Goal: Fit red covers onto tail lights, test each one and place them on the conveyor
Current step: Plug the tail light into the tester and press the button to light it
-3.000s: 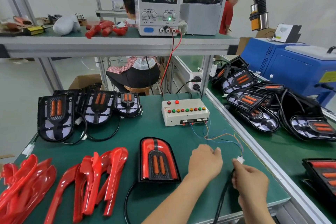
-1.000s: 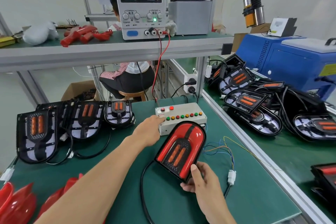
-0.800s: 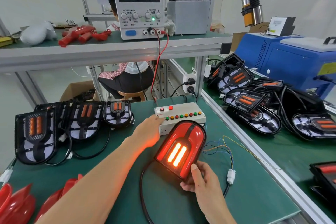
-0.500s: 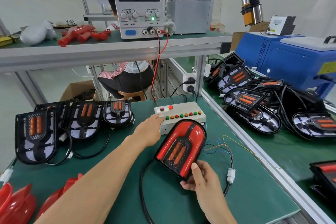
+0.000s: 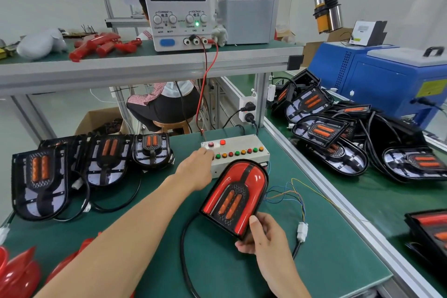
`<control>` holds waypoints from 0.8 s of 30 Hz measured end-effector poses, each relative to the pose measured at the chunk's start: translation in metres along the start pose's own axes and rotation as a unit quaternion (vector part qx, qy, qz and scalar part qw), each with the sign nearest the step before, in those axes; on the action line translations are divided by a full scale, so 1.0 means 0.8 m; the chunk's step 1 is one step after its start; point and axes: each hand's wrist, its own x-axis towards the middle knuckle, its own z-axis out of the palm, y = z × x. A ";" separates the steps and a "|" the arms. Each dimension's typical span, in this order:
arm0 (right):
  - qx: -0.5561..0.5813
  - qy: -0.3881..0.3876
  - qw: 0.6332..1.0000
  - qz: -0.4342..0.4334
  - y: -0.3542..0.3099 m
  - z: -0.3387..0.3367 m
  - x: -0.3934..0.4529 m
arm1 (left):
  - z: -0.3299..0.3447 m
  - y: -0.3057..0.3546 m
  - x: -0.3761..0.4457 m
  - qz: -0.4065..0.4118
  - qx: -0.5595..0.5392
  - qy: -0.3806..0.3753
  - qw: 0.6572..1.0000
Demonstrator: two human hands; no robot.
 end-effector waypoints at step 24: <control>-0.003 0.021 1.000 0.007 0.001 -0.001 -0.001 | 0.000 0.022 0.005 0.012 0.076 -0.041 0.996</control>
